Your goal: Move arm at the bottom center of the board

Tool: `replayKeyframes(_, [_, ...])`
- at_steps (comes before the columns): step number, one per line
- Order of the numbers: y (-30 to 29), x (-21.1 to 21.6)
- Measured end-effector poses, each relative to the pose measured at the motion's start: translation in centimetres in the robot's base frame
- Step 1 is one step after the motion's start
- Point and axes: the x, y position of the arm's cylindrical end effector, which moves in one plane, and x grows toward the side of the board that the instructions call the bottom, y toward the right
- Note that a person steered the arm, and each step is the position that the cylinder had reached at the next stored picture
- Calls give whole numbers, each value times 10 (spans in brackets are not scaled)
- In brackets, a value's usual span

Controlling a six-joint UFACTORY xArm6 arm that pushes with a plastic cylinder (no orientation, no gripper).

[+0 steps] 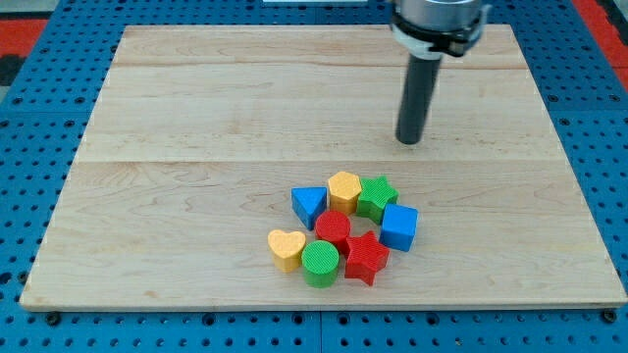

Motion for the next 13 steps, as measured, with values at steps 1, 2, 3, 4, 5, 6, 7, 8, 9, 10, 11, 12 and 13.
replayKeyframes(1, [0,0])
replayKeyframes(2, [0,2])
replayKeyframes(3, [0,2])
replayKeyframes(4, [0,46])
replayKeyframes(5, [1,67])
replayKeyframes(6, [24,59])
replayKeyframes(7, [36,113])
replayKeyframes(8, [33,119])
replayKeyframes(9, [4,197])
replayKeyframes(10, [0,205])
replayKeyframes(11, [0,205])
replayKeyframes(12, [-1,205])
replayKeyframes(13, [-2,204])
